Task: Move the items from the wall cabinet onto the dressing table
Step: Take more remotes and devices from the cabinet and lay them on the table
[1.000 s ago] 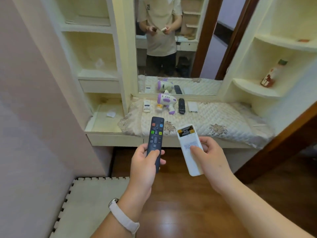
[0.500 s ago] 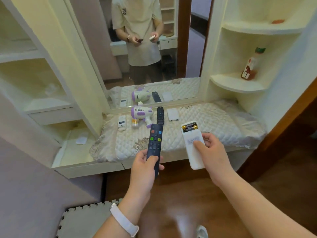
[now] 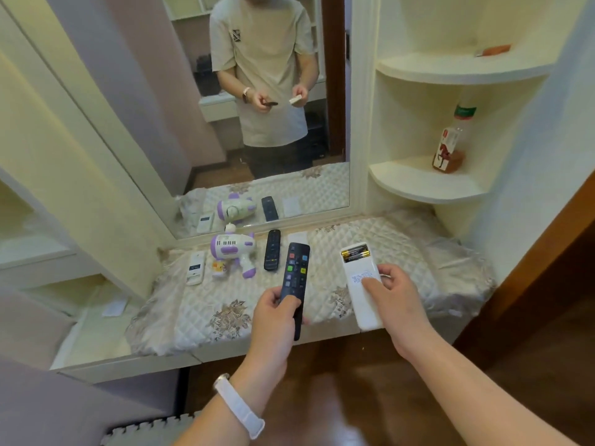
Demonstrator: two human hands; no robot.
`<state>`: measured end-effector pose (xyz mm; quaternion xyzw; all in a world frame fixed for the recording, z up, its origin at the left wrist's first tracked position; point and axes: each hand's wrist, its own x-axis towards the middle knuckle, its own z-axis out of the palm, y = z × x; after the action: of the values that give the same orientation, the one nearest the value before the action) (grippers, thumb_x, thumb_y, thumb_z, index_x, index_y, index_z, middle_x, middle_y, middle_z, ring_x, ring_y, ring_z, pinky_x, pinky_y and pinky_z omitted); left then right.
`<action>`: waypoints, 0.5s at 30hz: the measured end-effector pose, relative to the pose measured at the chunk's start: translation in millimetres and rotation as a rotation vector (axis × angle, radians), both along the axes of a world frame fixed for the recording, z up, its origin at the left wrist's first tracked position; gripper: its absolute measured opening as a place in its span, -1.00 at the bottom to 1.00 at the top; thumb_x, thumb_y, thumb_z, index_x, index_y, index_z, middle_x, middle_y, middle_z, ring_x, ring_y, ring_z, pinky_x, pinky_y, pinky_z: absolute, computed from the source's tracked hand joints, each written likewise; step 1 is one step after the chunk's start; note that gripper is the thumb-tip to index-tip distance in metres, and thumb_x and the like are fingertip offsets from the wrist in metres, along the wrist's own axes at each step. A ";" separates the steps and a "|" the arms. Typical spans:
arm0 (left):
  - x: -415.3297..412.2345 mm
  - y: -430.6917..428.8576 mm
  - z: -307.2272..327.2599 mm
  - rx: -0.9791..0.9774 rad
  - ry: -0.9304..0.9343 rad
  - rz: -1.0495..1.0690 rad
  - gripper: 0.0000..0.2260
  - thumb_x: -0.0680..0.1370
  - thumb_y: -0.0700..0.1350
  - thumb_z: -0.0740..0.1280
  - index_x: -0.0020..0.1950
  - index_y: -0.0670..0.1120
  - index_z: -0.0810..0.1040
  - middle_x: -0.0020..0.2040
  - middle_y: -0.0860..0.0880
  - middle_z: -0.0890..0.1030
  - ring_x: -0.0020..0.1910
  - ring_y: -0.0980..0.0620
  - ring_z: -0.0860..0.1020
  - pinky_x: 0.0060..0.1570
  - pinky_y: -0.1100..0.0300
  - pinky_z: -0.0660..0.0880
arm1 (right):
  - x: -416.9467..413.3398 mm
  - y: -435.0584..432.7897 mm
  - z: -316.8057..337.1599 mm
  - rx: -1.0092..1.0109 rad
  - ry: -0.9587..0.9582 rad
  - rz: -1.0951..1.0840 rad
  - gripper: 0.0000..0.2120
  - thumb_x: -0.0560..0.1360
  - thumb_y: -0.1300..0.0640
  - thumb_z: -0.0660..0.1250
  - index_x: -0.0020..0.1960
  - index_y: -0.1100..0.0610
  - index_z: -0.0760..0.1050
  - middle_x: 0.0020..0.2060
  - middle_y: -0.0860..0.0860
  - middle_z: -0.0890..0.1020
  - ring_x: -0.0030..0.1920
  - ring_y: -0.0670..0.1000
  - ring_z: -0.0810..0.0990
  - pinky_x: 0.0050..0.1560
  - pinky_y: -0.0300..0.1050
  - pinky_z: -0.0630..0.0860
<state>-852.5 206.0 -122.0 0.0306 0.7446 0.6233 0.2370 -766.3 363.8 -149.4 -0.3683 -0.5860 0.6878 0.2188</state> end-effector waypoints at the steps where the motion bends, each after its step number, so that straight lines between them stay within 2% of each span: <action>1: -5.2 7.0 -1.7 -0.004 -0.002 0.000 -0.90 0.58 -0.25 0.22 0.06 -0.17 0.50 -0.19 -0.11 0.54 -0.42 0.08 0.54 -0.41 0.21 0.38 | -3.0 4.8 -2.2 -0.009 -0.005 -0.002 -0.78 0.54 0.19 0.30 0.18 0.07 0.44 -0.05 0.02 0.68 -0.12 0.06 0.67 -0.34 -0.11 0.54; 6: -36.0 40.5 -17.7 -0.018 -0.030 -0.032 -0.91 0.58 -0.25 0.22 0.04 -0.17 0.48 -0.20 -0.10 0.52 -0.40 0.06 0.53 -0.43 0.20 0.36 | -21.4 29.0 -16.1 -0.029 -0.048 -0.029 -0.78 0.54 0.21 0.30 0.18 0.08 0.44 -0.04 0.02 0.68 -0.14 0.02 0.68 -0.41 -0.20 0.53; 11: -78.3 79.2 -47.5 -0.038 -0.067 -0.058 -0.94 0.56 -0.26 0.24 -0.01 -0.15 0.48 -0.24 -0.11 0.53 -0.33 -0.01 0.53 -0.44 0.18 0.36 | -51.0 56.3 -32.0 -0.011 -0.150 -0.045 -0.80 0.54 0.21 0.29 0.15 0.06 0.45 -0.07 -0.02 0.69 -0.14 -0.01 0.68 -0.35 -0.17 0.53; 15: -125.5 111.0 -63.7 -0.042 -0.094 -0.114 -0.93 0.55 -0.28 0.26 -0.04 -0.15 0.50 -0.29 -0.10 0.52 -0.31 -0.02 0.49 -0.40 0.16 0.34 | -87.8 82.8 -41.4 0.029 -0.251 -0.070 -0.84 0.55 0.21 0.29 0.11 0.05 0.45 -0.07 -0.03 0.67 -0.16 -0.04 0.66 -0.39 -0.25 0.49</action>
<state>-978.0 317.0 -185.8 0.0389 0.7425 0.5939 0.3074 -854.1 446.6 -190.8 -0.4684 -0.6053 0.6199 0.1729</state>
